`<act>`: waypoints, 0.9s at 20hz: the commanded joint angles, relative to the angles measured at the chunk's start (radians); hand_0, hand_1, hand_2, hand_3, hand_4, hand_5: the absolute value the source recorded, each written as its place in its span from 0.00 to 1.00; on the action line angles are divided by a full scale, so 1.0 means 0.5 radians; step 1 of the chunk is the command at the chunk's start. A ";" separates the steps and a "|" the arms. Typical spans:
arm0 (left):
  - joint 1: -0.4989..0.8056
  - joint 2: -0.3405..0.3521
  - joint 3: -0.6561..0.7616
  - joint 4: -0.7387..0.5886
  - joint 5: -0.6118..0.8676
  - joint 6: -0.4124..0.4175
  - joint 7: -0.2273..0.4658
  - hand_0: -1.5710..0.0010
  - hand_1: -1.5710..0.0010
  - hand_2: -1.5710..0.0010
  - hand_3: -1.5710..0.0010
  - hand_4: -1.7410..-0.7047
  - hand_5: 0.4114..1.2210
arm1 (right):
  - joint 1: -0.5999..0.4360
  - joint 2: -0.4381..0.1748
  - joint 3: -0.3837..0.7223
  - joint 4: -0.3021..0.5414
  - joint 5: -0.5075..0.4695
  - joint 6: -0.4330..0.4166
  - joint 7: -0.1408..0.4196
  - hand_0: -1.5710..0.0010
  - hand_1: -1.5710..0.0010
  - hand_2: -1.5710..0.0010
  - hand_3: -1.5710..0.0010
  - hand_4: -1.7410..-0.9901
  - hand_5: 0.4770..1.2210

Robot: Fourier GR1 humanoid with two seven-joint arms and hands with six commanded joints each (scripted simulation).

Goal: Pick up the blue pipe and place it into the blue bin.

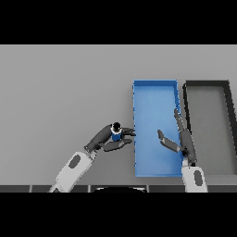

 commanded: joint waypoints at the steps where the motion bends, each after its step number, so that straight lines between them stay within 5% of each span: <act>1: -0.017 -0.006 0.000 -0.028 -0.003 -0.010 0.022 0.01 0.01 0.01 0.01 0.27 0.99 | -0.006 -0.008 -0.011 0.022 0.006 -0.006 0.008 1.00 1.00 1.00 1.00 0.74 0.22; 7: -0.035 -0.035 -0.002 -0.124 -0.030 -0.080 0.185 0.00 0.00 0.00 0.00 0.26 1.00 | -0.051 -0.037 -0.041 0.059 -0.018 0.008 0.006 1.00 1.00 1.00 1.00 0.79 0.22; 10: -0.017 -0.057 0.001 -0.124 -0.060 -0.103 0.174 0.00 0.00 0.00 0.00 0.27 1.00 | 0.299 0.190 0.062 -0.145 0.169 -0.246 -0.079 1.00 1.00 1.00 1.00 0.80 0.22; 14: -0.037 -0.084 0.035 -0.096 -0.099 -0.112 0.174 0.00 0.00 0.00 0.00 0.26 1.00 | 1.013 0.638 0.324 -0.465 0.524 -0.683 -0.200 1.00 1.00 1.00 1.00 0.73 0.22; 16: -0.020 -0.078 0.043 -0.092 -0.098 -0.160 0.131 0.00 0.00 0.00 0.00 0.26 1.00 | 1.116 0.695 0.365 -0.548 0.556 -0.733 -0.200 1.00 1.00 0.99 1.00 0.74 0.22; 18: -0.013 -0.099 0.039 -0.109 -0.116 -0.171 0.165 0.00 0.00 0.00 0.00 0.26 1.00 | 1.180 0.662 0.413 -0.680 0.305 -0.557 -0.373 1.00 0.99 0.96 1.00 0.72 0.22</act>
